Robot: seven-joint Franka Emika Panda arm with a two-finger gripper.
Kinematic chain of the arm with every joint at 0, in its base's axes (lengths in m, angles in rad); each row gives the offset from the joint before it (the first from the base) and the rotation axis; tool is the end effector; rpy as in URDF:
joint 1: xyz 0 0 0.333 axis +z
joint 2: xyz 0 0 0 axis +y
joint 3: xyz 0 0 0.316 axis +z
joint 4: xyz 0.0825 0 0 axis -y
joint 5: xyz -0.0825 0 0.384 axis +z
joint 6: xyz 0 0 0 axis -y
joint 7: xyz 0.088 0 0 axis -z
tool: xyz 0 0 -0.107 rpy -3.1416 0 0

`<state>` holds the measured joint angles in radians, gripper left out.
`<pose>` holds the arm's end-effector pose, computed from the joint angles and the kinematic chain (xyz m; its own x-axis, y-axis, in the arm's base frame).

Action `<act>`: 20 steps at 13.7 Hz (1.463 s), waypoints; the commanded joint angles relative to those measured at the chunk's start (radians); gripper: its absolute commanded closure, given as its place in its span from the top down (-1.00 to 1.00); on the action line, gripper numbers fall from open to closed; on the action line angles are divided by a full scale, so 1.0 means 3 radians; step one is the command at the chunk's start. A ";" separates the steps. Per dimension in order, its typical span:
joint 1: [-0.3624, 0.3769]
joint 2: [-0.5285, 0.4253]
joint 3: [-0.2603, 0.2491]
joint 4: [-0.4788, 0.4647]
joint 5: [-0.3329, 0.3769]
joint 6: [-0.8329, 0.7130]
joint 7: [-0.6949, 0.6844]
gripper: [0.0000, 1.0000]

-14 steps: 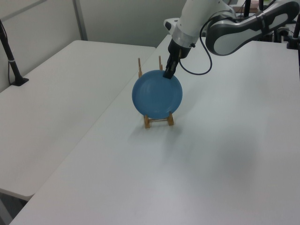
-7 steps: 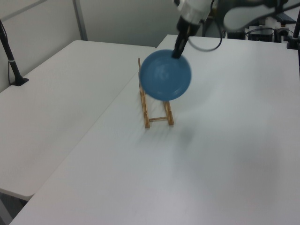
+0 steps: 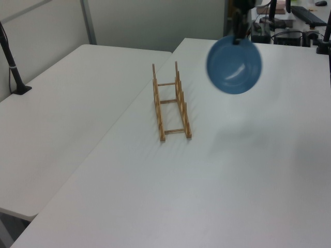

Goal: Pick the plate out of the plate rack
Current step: 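Lift the blue plate up out of the wooden rack slots, then carry the plate away from the rack and lower it to the table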

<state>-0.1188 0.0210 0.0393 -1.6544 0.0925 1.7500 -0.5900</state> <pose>0.5742 -0.0377 0.5894 0.8742 0.4723 0.1129 0.4786 -0.8773 -0.0360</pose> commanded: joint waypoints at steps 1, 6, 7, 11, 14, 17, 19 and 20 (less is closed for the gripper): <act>-0.0401 -0.0004 -0.0013 -0.0099 0.0223 -0.0229 -0.0594 -1.00; -0.0805 0.0338 -0.0023 -0.0463 0.0285 -0.0158 -0.0922 -1.00; -0.0836 0.0420 -0.0023 -0.0478 0.0285 -0.0067 -0.0922 -1.00; -0.0949 0.0686 -0.0023 -0.0641 0.0285 0.0445 -0.0912 -1.00; -0.1010 0.0845 -0.0023 -0.0642 0.0280 0.0604 -0.0912 -1.00; -0.1041 0.0978 -0.0023 -0.0637 0.0280 0.0706 -0.0897 -1.00; -0.1061 0.1029 -0.0023 -0.0637 0.0285 0.0747 -0.0876 -0.54; -0.1087 0.1044 -0.0023 -0.0631 0.0280 0.0747 -0.0876 0.18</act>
<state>-0.4341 0.3038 0.0304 -1.8232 0.1722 1.9114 -0.8494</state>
